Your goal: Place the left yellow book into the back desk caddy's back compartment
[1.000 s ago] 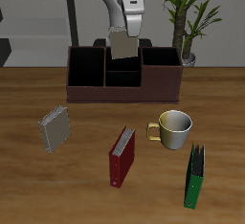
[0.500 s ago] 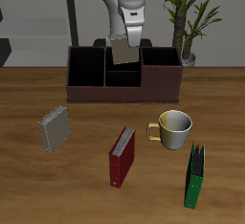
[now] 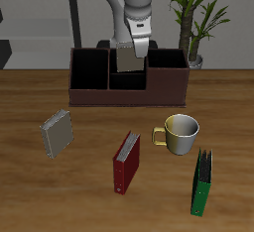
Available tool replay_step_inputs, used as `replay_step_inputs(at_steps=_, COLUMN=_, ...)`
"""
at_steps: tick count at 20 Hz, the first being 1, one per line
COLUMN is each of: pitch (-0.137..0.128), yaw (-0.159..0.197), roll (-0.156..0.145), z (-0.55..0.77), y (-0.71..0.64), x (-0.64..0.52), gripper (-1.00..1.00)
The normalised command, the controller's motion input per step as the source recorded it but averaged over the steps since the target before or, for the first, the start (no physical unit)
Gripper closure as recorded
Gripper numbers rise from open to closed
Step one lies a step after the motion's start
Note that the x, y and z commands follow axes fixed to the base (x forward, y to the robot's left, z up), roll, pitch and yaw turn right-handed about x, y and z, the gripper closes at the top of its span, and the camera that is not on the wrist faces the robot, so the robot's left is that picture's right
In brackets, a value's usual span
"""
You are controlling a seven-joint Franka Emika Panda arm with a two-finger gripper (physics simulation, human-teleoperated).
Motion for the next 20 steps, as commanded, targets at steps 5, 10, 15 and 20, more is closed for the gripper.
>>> replay_step_inputs(at_steps=5, pitch=0.042, yaw=-0.001, roll=0.018, z=-0.19, y=0.06, x=0.00, gripper=1.00)
replay_step_inputs(at_steps=10, pitch=0.048, yaw=-0.004, roll=0.012, z=-0.23, y=0.02, x=0.01, gripper=1.00)
replay_step_inputs(at_steps=15, pitch=0.066, yaw=0.004, roll=-0.001, z=-0.25, y=-0.02, x=0.01, gripper=1.00)
replay_step_inputs(at_steps=20, pitch=0.046, yaw=-0.016, roll=-0.005, z=-0.08, y=-0.05, x=-0.02, gripper=-1.00)
